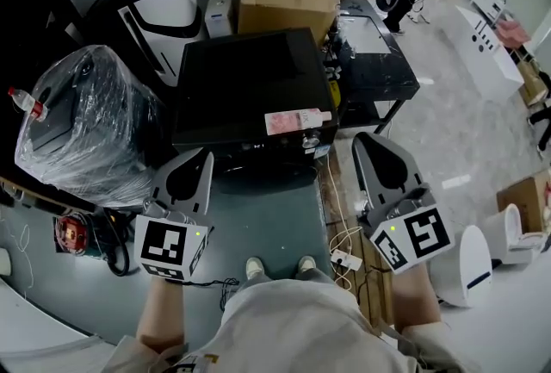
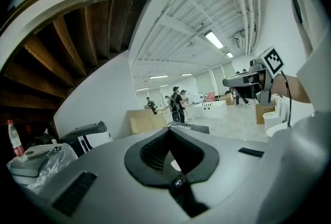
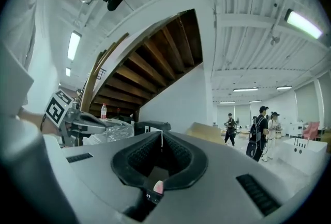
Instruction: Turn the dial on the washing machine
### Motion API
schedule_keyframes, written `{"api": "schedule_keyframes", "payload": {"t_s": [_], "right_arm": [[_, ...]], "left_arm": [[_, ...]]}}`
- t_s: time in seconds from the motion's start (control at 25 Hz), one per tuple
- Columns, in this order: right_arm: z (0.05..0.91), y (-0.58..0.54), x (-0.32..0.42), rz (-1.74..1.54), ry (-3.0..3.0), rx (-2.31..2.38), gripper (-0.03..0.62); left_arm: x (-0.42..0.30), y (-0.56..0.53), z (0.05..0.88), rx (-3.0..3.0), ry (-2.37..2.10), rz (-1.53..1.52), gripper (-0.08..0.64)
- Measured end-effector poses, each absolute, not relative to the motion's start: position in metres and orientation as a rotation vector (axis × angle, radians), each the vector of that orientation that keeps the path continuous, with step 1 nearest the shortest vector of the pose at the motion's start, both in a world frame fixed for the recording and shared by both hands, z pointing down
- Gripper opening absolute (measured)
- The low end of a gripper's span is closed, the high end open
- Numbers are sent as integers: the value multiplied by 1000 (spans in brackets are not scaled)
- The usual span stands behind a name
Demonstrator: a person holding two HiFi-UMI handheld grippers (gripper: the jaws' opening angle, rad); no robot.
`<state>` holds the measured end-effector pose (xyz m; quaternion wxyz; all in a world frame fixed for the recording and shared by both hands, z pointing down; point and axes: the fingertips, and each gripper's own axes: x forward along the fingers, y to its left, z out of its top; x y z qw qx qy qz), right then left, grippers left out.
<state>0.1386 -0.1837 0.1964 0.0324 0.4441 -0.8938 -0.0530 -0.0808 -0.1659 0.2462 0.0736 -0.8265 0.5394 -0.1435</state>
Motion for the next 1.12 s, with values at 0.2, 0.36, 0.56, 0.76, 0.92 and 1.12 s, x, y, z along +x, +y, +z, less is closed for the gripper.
{"api": "schedule_keyframes", "payload": {"t_s": [0.2,0.36,0.56,0.76,0.92,1.12], "right_arm": [[174,-169,128,-97,-2840,1320,28],[168,-169,125,-106,-2853,1320,28],[169,-166,122,-86,-2885,1292,28],[174,-168,115,-78,-2891,1241,28],[174,-167,113,-88,-2888,1224,28],[175,-167,113,-193,-2828,1271,28]], "left_arm": [[-79,-153,222,-2436,1608,-377,18],[-78,-149,218,-2427,1599,-370,18],[-81,-148,218,-2443,1614,-349,18],[-82,-149,217,-2453,1630,-327,18],[-81,-148,214,-2450,1628,-325,18],[-79,-148,216,-2462,1612,-321,18]]}}
